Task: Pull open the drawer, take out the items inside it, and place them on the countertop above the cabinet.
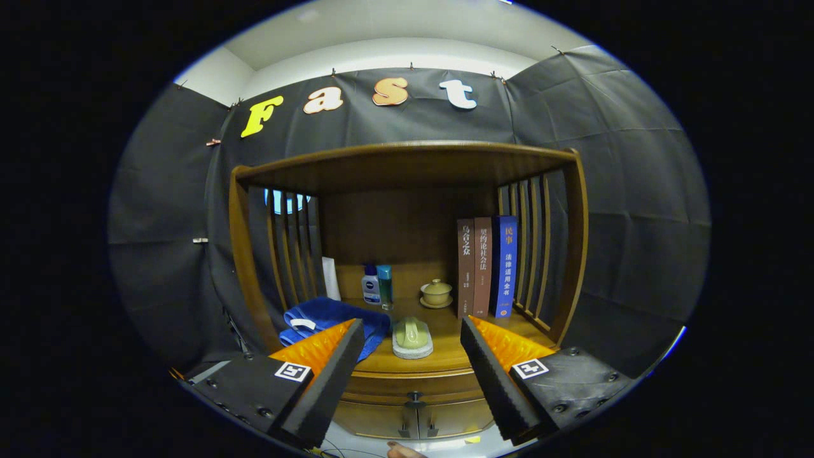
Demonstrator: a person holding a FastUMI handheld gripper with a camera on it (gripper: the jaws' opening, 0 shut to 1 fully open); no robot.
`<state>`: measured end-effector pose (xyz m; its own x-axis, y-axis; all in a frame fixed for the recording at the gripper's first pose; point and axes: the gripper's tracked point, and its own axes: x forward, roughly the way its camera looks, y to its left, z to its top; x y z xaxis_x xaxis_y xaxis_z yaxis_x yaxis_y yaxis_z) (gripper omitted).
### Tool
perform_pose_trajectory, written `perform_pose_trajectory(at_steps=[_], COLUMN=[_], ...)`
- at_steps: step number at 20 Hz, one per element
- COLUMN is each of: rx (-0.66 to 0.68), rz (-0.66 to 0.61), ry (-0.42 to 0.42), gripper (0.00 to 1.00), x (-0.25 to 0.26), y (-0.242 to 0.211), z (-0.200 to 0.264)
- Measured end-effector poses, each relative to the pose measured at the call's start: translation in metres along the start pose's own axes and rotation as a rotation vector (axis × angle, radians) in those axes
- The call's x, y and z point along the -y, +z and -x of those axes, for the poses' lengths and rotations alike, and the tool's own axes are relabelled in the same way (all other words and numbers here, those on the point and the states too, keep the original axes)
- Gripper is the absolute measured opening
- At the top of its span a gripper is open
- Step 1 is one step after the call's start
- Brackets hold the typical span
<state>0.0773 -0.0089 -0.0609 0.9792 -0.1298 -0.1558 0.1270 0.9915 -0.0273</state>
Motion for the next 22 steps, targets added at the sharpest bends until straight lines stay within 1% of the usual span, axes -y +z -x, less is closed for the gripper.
perform_pose_trajectory(at_steps=[3,7,13,22], rx=[0.011,0.032,0.042,0.047], rz=[0.009,-0.011,0.007,0.011], ry=[0.004,0.019,0.023,0.025], gripper=[0.99,0.99,0.99,0.99], x=[0.002,-0.001,-0.004,-0.002], y=[0.020,0.036,0.041,0.041], z=[0.022,0.042,0.058,0.063])
